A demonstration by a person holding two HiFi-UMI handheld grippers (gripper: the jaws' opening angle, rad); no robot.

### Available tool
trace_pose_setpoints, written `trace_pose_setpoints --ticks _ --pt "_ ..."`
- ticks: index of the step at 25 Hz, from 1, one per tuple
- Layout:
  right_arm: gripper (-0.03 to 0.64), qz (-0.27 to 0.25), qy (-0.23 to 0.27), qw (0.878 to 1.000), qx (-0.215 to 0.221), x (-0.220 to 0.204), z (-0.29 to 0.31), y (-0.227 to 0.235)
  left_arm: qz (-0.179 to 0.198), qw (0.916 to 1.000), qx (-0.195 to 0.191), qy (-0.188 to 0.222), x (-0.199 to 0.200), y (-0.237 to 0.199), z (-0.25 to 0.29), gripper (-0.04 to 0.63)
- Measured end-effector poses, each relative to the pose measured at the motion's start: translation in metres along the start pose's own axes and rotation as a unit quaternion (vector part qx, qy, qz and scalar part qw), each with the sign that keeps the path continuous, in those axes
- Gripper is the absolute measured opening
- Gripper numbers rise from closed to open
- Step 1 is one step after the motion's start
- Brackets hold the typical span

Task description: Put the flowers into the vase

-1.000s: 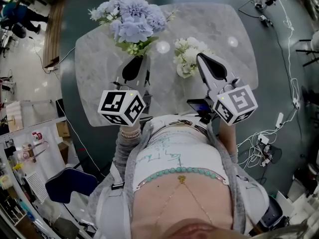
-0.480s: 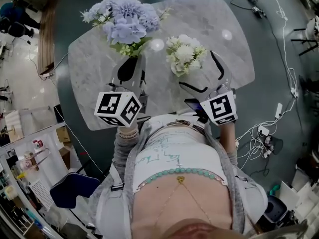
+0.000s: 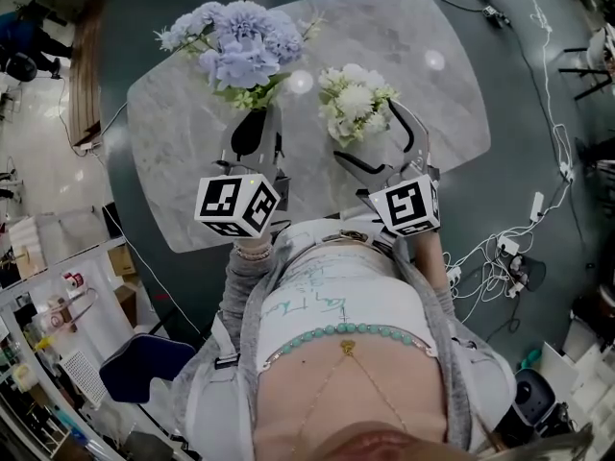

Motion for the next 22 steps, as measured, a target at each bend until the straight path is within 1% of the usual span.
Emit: trace_pose_setpoints --ticks 2,4,6,9,11,15,17,22 --pt "0.555 0.044 0.023 0.999 -0.004 0.001 -0.008 0.005 -0.003 0.9999 0.003 0.012 -0.006 -0.003 0.005 0.021" --pt "0.554 0.088 0.046 0.995 -0.016 0.0 -0.015 0.015 -0.008 0.9996 0.004 0.026 -0.009 -0.005 0.012 0.021" --pt "0.549 0.122 0.057 0.99 -0.03 -0.004 -0.019 0.027 -0.021 0.999 0.002 0.038 -0.009 -0.006 0.022 0.021" --pt "0.548 0.148 0.026 0.988 -0.029 -0.024 -0.021 0.029 -0.034 0.9982 -0.005 0.049 -0.01 -0.006 0.028 0.021" --pt "0.543 0.155 0.008 0.988 -0.013 -0.036 -0.017 0.021 -0.036 0.9979 -0.01 0.052 -0.014 -0.008 0.03 0.021" --pt "0.537 0.177 -0.019 0.984 0.019 -0.052 -0.004 0.009 -0.054 0.9965 -0.018 0.061 -0.021 -0.012 0.041 0.02" --pt "0.529 0.183 -0.033 0.982 0.031 -0.059 0.005 0.004 -0.057 0.996 -0.022 0.065 -0.021 -0.013 0.046 0.021" --pt "0.492 0.22 -0.034 0.974 0.047 -0.069 0.017 -0.005 -0.066 0.9938 -0.04 0.08 -0.018 -0.012 0.059 0.02"
Point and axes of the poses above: the fingertips, and each gripper's own axes: z forward along the fingers, y to its right, x out of its top, the point moved 7 cm from there along -z, backward along the fingers
